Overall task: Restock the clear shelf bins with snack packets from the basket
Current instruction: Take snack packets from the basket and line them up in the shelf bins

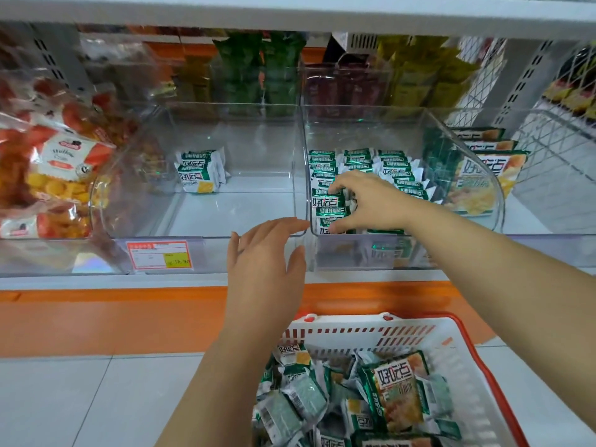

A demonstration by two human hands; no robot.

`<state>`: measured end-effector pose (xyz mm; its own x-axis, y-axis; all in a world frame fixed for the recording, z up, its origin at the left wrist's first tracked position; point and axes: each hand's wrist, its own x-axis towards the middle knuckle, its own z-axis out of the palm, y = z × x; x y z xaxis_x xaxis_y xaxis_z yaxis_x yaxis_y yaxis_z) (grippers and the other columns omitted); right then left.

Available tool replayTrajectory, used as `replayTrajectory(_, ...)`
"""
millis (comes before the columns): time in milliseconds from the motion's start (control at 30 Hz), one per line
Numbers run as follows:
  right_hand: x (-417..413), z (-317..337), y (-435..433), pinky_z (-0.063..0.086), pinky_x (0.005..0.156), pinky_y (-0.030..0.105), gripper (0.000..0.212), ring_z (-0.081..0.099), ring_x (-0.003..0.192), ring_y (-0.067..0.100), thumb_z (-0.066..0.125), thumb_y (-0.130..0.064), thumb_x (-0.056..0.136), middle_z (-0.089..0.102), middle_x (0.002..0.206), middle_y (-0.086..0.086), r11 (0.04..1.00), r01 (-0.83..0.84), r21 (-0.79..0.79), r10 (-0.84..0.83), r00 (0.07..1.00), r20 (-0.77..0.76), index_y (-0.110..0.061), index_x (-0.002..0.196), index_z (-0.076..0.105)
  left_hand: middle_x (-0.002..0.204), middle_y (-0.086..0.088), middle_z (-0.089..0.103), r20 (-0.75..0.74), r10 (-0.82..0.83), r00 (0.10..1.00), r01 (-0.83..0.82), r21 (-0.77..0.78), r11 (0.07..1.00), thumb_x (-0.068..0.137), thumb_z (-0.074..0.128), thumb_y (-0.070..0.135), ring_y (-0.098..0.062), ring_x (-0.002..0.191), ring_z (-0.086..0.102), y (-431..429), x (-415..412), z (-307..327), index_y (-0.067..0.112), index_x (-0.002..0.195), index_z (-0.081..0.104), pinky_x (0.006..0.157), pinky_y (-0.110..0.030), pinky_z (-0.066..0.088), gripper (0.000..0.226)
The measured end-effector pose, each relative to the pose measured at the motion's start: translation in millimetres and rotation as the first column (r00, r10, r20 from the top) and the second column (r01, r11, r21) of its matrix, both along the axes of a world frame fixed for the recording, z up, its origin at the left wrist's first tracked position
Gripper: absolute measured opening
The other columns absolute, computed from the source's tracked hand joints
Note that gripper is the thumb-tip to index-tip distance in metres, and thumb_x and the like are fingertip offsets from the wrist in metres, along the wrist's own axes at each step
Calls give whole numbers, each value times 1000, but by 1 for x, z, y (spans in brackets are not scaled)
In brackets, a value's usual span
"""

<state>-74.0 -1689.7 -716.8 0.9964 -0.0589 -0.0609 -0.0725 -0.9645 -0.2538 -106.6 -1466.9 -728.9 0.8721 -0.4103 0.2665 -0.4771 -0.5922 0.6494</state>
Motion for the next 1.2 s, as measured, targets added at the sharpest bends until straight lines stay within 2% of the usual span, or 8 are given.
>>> replayTrajectory(100,2,0,4,27,113,39,83,27,138,24,67,-54,79,33,151,0,995,-20,-99,11,996,-89,-22,146,31,132,16,52,-2,12,1000,-12,20,1000,94,52,18,-11,131,39,-1,-1,0,36,125,54,117,-37,1,36)
replayTrajectory(367,3,-2,6,24,109,42,73,29,132,25,65,-51,82,38,148,-8,965,-50,-259,26,995,-98,-30,145,34,132,18,51,-2,16,1000,-16,50,999,94,51,18,-9,132,36,-3,-2,0,37,125,54,117,-36,-4,36)
replayTrajectory(600,2,-8,5,26,106,40,75,31,130,24,68,-51,78,44,144,-5,965,0,-262,-6,1000,-22,-31,143,36,131,18,52,-14,11,1000,-10,51,999,94,50,18,-10,131,37,-3,-4,2,38,123,54,117,-36,-4,36)
replayTrajectory(767,-16,11,-1,31,110,42,83,33,135,24,71,-54,74,43,145,1,992,94,85,-97,995,24,-28,144,35,131,15,52,-22,16,1000,-15,27,1000,94,50,18,-13,128,41,-7,-7,4,37,124,54,118,-41,-1,36)
replayTrajectory(900,-68,23,9,34,100,20,45,47,116,3,67,-33,86,56,125,-10,950,103,293,-185,946,266,-21,128,56,124,12,55,-8,9,1000,-10,-84,996,94,52,15,-23,106,57,-13,-17,7,31,122,56,111,-51,27,33)
replayTrajectory(1000,-122,2,26,41,88,14,19,58,94,0,67,-15,86,64,96,-16,910,61,410,-259,856,448,-22,103,67,108,14,55,29,0,1000,5,-180,984,93,50,10,-17,94,58,-19,-31,8,23,111,61,95,-39,44,25)
replayTrajectory(1100,-173,-43,28,39,74,2,15,57,81,-11,65,-9,86,62,85,-19,830,121,544,-365,855,368,-21,94,67,107,5,63,17,-112,994,113,-109,988,92,48,5,-15,93,59,-29,-52,-4,17,105,63,84,-30,47,23)
replayTrajectory(1200,-209,-98,12,43,75,12,16,58,78,-4,65,-8,86,66,87,-7,788,313,531,-405,912,62,-21,94,66,116,3,60,-67,-250,966,256,123,959,93,47,10,-18,99,59,-42,-74,-36,21,113,61,87,-38,48,27)
